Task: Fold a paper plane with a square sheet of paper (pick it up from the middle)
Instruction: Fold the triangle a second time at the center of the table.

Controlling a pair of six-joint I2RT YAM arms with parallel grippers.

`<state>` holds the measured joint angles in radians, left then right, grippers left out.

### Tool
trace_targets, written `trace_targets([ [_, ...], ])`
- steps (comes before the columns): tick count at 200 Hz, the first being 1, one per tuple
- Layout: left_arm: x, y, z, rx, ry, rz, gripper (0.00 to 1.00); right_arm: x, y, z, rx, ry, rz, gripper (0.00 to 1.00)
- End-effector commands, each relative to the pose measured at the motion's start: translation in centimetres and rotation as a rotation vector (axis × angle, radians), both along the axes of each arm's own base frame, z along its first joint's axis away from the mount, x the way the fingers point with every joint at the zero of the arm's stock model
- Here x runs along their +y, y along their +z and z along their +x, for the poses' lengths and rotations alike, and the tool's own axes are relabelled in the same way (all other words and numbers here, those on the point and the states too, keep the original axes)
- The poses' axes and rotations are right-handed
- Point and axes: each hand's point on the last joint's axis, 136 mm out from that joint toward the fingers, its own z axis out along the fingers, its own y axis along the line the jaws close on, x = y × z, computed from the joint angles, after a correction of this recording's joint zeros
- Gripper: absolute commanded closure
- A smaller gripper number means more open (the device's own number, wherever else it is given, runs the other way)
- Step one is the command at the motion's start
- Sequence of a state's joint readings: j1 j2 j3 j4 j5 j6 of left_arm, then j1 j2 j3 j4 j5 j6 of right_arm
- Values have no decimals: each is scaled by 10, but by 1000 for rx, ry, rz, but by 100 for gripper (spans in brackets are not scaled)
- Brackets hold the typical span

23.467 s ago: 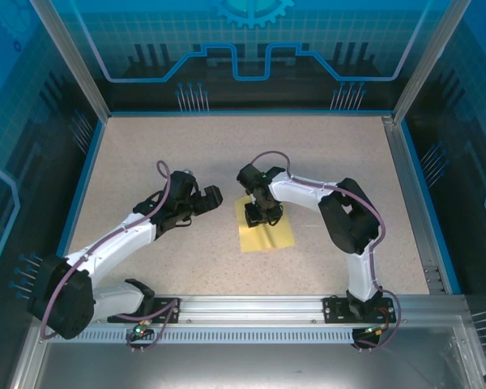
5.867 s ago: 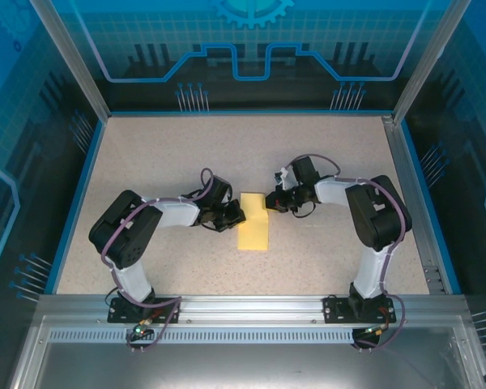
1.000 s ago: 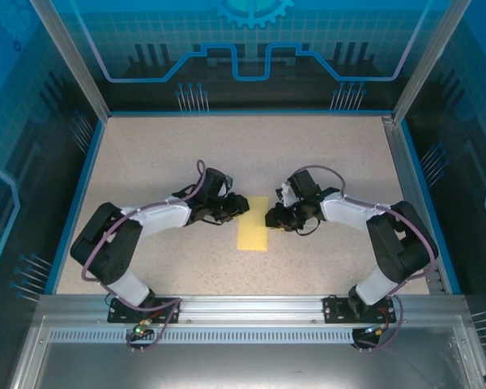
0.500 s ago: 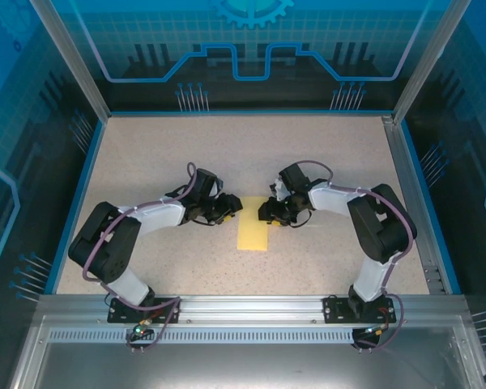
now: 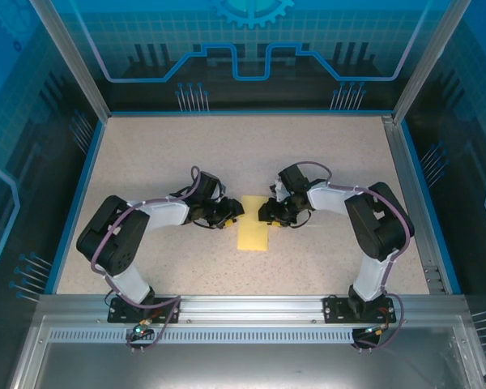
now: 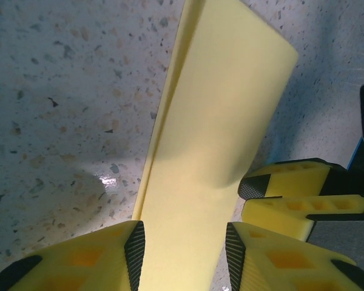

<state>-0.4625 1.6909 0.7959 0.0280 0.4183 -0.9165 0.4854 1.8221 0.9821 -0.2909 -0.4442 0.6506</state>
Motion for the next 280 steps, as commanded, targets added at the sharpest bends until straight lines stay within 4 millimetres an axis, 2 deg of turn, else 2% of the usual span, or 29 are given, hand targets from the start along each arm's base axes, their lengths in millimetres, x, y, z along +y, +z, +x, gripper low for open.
trace_targets([
  [1,-9,7,4,9,-22,-32,57,-9,-16,-12,40,-2,-46,59],
  [105,-20,-1,-2,39,-51,-23,58,-14,-23,-16,53,-15,-51,60],
  [180,-3,1,-2,14,-16,71,53,-16,-27,-19,60,-19,-50,60],
  [246,-26,-9,-3,51,-56,-40,57,-16,-27,-19,62,-19,-46,60],
  [280,-27,-7,-1,39,-52,-42,60,-16,-28,-20,63,-20,-45,60],
])
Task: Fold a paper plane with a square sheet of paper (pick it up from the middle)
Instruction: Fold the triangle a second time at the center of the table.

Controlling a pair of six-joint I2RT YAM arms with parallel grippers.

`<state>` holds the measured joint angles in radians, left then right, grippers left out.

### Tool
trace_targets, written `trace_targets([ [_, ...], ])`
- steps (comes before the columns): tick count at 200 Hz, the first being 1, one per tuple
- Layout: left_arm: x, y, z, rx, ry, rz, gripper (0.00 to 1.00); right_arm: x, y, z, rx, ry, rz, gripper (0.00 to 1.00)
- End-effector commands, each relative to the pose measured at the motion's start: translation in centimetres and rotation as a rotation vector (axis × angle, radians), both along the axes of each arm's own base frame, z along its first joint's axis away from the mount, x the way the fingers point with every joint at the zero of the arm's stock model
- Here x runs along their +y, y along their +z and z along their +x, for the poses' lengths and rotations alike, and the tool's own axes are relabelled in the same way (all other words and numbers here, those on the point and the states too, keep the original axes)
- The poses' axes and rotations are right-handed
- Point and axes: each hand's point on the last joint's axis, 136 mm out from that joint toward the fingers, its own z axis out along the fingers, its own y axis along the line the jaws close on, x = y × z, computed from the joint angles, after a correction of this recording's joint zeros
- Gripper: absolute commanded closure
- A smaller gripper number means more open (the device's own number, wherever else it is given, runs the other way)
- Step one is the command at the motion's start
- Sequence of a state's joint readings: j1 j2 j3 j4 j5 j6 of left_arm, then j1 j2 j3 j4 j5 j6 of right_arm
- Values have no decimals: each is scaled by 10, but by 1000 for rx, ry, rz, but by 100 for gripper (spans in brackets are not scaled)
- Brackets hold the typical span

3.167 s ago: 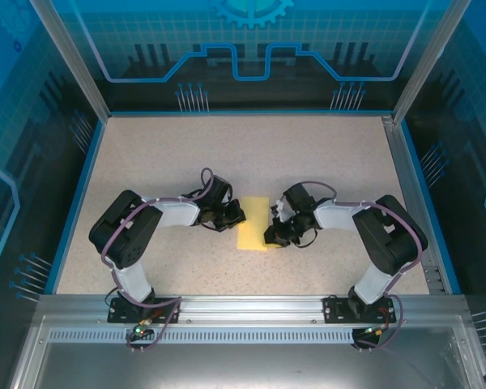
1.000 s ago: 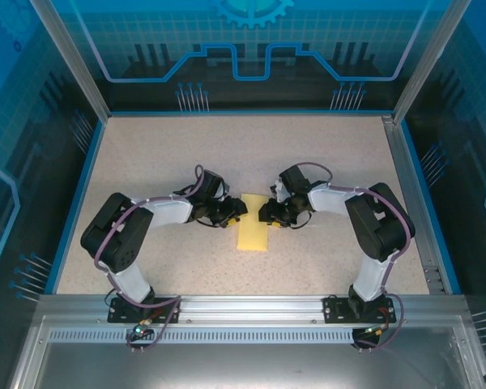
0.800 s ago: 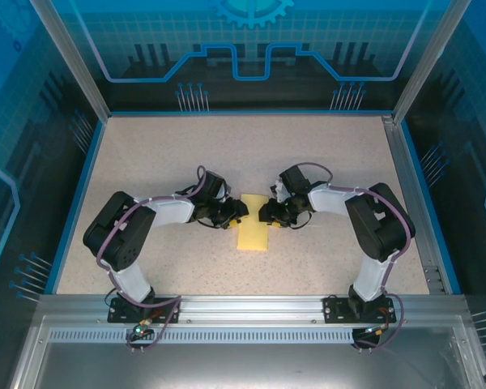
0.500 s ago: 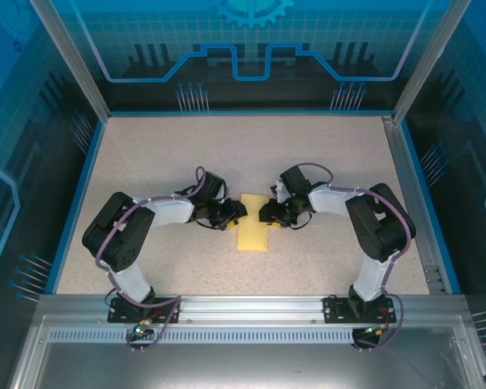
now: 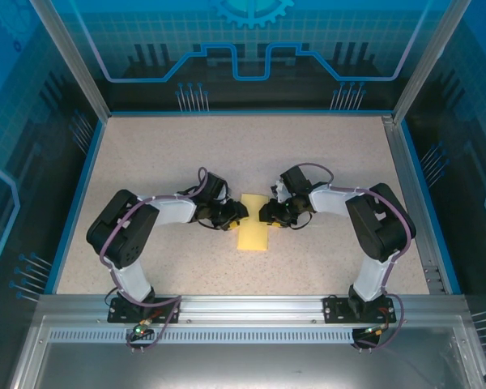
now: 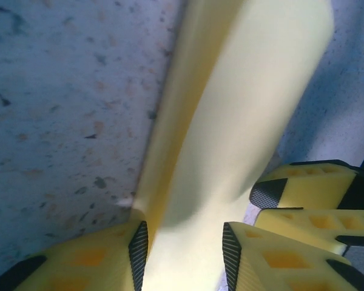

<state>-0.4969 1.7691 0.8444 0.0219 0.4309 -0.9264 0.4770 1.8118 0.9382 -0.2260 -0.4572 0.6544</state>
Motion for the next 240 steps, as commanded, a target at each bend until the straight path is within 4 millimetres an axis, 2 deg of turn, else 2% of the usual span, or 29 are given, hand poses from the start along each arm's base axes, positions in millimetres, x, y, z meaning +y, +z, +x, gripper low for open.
trace_targets([
  [1,-11,6,1,-3,-16,-47,60,-14,-25,-21,83,-12,-70,60],
  [51,-12,14,6,-19,-14,-42,62,-11,-22,-18,74,-9,-51,60],
  [90,-10,14,9,-44,-18,-31,58,-12,-21,-17,73,-9,-51,59],
  [161,-11,14,36,-130,-57,-13,54,-13,-20,-17,71,-8,-49,59],
  [189,-12,9,31,-94,-60,-28,55,-12,-19,-17,71,-9,-44,59],
  [220,-7,8,23,-62,-41,-26,63,-5,-5,-11,27,-2,0,58],
  [240,-4,13,22,-71,-28,-19,68,-4,17,-7,-47,7,20,57],
])
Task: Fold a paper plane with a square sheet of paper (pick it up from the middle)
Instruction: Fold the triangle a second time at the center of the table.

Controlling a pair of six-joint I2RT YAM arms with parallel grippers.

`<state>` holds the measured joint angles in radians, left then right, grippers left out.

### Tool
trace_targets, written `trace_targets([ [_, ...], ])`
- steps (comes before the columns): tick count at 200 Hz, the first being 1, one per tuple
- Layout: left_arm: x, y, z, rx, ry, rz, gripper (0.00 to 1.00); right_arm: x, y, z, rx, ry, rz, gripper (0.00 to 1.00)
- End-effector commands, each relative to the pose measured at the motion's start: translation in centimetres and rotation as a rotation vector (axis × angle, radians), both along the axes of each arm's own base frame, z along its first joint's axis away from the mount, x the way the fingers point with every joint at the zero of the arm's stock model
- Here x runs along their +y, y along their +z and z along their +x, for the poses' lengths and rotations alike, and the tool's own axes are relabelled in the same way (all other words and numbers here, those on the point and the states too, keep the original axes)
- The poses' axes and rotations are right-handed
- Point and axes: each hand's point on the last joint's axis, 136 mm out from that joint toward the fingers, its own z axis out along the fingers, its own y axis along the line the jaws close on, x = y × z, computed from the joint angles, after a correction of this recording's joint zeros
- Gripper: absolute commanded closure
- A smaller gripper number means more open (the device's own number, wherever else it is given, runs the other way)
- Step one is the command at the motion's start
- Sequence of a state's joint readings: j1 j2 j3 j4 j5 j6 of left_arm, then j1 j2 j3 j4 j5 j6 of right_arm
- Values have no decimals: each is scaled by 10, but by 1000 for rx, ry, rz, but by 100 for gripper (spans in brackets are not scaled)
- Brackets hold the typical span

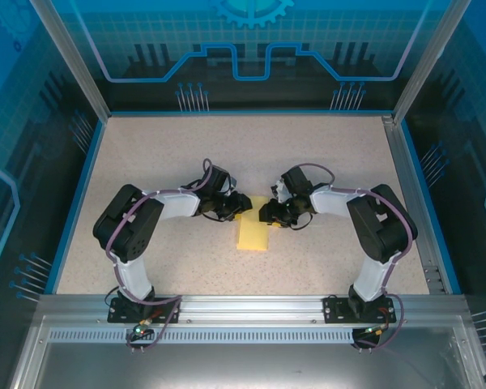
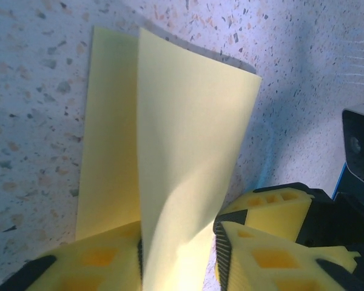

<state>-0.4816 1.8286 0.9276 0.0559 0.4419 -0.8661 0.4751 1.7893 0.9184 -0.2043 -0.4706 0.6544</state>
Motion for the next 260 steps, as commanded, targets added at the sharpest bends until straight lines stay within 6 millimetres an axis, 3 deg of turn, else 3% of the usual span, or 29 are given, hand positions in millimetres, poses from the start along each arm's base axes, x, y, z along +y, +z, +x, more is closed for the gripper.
trace_targets([
  [1,6,4,-7,16,7,3,68,-4,14,-6,-36,4,-1,57],
  [14,6,7,-6,17,10,-4,72,-4,31,-3,-102,10,7,55],
  [44,2,11,-4,23,8,-25,78,-7,47,-26,-221,61,-45,46],
  [90,0,16,-4,31,14,-42,82,21,44,-70,-404,249,-246,38],
  [128,-1,17,-4,38,8,-40,82,34,46,-84,-564,336,-429,37],
  [144,-2,17,-4,42,9,-42,82,31,39,-86,-600,363,-524,36],
  [149,-2,17,-4,43,8,-45,83,40,47,-84,-624,371,-523,36],
  [199,-4,23,-4,49,10,-66,85,74,38,-93,-651,486,-545,33],
  [260,-8,27,-5,61,6,-93,88,69,29,-87,-657,468,-637,33],
])
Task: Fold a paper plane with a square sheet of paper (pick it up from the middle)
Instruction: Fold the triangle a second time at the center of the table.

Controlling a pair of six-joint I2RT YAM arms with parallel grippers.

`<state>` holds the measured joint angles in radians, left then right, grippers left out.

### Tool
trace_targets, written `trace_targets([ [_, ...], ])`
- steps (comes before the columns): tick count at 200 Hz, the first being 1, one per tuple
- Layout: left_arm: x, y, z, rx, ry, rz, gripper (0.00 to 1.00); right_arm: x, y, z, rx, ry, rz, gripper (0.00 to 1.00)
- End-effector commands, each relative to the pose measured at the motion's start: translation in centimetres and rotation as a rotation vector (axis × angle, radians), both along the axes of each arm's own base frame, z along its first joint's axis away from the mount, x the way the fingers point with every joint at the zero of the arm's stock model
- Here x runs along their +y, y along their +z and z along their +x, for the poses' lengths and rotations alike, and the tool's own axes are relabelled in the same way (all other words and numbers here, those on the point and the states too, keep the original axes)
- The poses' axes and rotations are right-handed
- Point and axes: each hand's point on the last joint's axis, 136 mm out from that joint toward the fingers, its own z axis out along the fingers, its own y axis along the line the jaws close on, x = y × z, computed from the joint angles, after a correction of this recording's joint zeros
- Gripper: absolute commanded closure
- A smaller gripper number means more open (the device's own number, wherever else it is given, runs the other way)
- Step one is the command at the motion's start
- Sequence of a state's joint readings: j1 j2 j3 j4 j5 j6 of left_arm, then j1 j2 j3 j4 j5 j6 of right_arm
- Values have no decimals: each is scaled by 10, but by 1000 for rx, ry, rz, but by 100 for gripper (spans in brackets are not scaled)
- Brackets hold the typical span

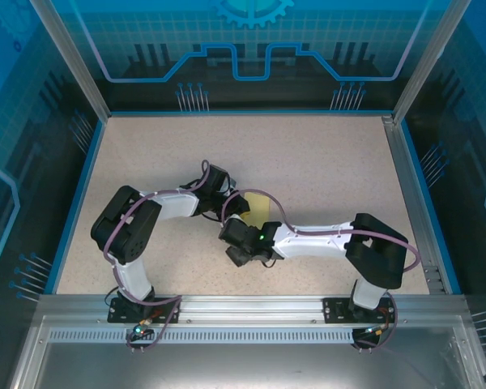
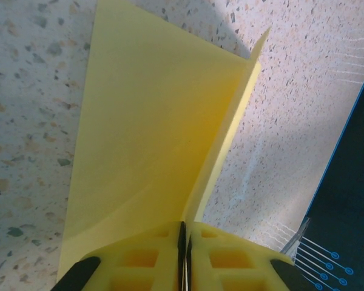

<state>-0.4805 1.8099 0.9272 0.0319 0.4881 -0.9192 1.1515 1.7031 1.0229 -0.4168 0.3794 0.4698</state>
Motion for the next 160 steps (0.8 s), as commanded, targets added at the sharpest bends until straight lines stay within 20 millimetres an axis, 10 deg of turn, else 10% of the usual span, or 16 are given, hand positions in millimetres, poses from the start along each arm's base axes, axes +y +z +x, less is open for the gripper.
trace_targets([
  [1,-5,20,3,1,-2,-51,88,-2,5,3,-40,-13,-37,34],
  [160,-4,23,3,-4,-2,-43,88,-11,21,13,-113,-39,-63,77],
])
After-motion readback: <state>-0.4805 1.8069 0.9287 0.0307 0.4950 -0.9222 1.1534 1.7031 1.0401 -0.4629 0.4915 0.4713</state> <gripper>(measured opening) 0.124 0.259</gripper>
